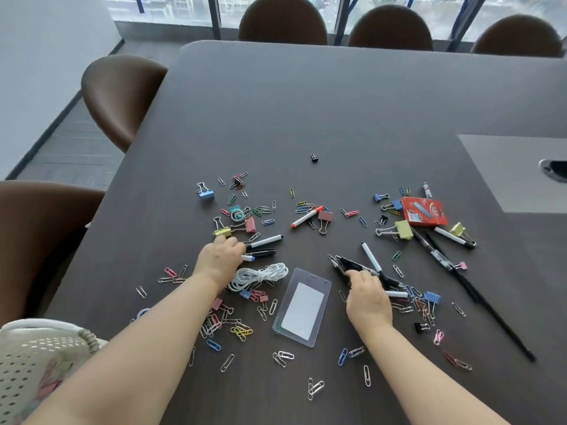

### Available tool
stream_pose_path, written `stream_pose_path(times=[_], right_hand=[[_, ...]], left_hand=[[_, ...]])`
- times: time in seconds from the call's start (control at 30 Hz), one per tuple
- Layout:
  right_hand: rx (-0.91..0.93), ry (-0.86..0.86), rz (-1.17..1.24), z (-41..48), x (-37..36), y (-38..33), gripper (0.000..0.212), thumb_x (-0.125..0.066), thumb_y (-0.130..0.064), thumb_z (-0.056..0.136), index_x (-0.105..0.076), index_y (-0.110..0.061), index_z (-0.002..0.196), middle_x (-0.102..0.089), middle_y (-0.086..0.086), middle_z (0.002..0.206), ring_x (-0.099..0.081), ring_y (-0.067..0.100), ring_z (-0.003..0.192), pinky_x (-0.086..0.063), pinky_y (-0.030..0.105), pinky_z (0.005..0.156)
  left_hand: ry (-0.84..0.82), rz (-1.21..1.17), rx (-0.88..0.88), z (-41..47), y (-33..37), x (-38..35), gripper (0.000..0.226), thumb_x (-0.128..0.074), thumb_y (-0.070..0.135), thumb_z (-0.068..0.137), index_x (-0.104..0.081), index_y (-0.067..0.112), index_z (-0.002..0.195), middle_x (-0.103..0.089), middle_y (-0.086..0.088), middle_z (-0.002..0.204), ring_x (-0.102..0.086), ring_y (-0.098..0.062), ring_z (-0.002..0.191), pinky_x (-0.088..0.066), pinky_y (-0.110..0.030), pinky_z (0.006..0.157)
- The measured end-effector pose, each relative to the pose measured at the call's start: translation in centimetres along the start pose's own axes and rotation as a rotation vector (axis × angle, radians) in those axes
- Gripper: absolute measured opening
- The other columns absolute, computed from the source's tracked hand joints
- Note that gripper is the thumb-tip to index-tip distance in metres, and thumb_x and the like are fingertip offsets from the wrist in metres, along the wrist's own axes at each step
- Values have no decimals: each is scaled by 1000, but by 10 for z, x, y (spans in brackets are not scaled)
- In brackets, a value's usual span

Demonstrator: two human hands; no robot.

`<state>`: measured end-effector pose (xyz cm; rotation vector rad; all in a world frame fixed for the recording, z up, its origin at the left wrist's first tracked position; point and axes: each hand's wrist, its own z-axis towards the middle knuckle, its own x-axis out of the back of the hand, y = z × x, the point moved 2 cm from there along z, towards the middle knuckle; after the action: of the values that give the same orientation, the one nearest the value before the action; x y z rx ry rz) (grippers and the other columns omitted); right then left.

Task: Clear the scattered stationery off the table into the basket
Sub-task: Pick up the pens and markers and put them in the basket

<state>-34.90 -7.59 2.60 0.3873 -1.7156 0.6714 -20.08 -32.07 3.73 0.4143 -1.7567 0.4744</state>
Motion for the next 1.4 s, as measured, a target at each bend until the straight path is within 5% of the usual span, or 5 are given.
stream_pose_path(times=[0.37, 0.63, 0.8, 1.0, 1.4], right_hand=[[-43, 47, 92, 4, 29, 26, 23, -53, -1, 77, -59, -2, 99, -53, 18, 101, -55, 38, 84, -45, 40, 69], [-30, -123, -83, 6, 27, 52, 20, -48, -26, 92, -54, -14, 107, -53, 2, 110, -51, 24, 101, -45, 35, 77], [1, 8, 61, 9, 35, 46, 15, -47, -20, 92, -51, -6, 98, -46, 0, 75, -49, 33, 91, -44, 41, 70], [-17, -81, 124, 22, 33, 43, 19, -38, -15, 95, -43, -9, 113, -55, 9, 108, -54, 33, 94, -40, 37, 74], [6, -199, 17, 52, 39, 30, 21, -50, -30, 92, -51, -11, 101, -52, 6, 109, -55, 27, 100, -42, 32, 76]], left_hand=[[60, -237, 60, 2, 7, 8, 19, -48, 6, 86, -52, -1, 104, -47, -21, 108, -59, -42, 77, -51, -46, 64], [-20, -124, 110, 23, 27, 16, 36, -48, 20, 91, -38, 12, 126, -34, -9, 134, -58, -31, 98, -49, -36, 71], [-64, -161, 95, 32, 21, 14, 36, -54, 19, 90, -45, 21, 124, -45, -2, 125, -59, -28, 97, -49, -36, 72], [-82, -107, 81, 34, 30, 15, 25, -46, 5, 89, -46, 15, 112, -40, -7, 131, -61, -30, 92, -39, -33, 58], [75, -146, 16, 45, 46, 34, 53, -38, 0, 88, -34, 21, 137, -48, -3, 123, -40, -26, 110, -43, -35, 83]])
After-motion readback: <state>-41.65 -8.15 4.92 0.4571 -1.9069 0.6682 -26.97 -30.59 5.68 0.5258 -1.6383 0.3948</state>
